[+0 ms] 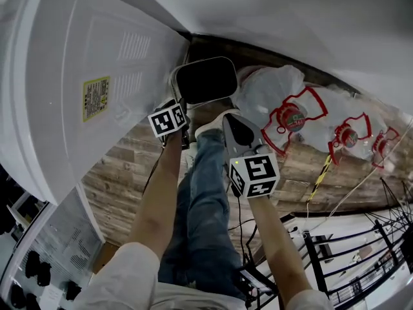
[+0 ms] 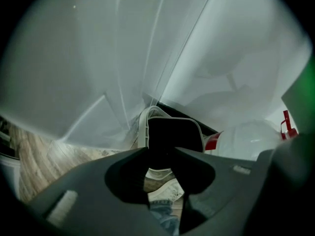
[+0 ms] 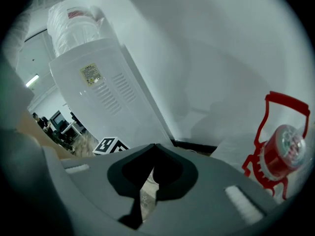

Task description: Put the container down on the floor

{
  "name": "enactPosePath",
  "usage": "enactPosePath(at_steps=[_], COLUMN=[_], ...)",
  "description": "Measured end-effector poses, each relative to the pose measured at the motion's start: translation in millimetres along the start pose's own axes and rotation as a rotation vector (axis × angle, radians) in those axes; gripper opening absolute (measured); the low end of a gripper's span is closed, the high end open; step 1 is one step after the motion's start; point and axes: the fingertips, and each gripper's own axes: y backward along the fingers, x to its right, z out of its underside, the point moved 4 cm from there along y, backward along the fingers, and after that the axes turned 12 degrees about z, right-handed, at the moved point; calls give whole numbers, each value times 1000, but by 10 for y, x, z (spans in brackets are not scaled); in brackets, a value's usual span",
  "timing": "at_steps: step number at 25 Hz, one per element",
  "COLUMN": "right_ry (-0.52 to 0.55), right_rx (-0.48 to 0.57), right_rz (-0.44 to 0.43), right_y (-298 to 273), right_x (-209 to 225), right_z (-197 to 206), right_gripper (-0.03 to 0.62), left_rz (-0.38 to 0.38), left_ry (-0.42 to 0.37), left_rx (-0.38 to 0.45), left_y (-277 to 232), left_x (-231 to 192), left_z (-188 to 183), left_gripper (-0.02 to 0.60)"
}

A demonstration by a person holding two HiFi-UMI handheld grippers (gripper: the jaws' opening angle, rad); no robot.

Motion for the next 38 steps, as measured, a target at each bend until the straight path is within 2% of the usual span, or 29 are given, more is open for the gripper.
enactPosePath(at_steps=[7,15,17,21,24,30,35,38], right_ry=[43,68,57,65,72,26,17,6], right_rx=[72,188,207,236,279,308,358,398], right_rz=[128,231,251,280,308,289,293,313], right_y=[298,725,889,1247,1515,2079,2532,2867], right_x=[109,211,201,98,12,-278,-464,-530], right_z=[-312,-780,-880,-1087,-1307,-1505,-1675,-1737], right_gripper=[23,23,23,23,23,23,23,23], left_rz=[62,253,302,420,494,544,576,588], left_ry=[-51,-150,-190,-329,-424,-609,-690,-699], left_rx=[2,88,111,142,188,294,414,524], left_y=[259,814,1035,1519,1884,2810,3551,4034], left_x=[355,1061,1286,1788,2148,2599,2849,2983], left_z=[-83,-469,-569,-735,-899,-965,-1060,-1114], left_gripper=[130,109,106,83,77,16,2,2])
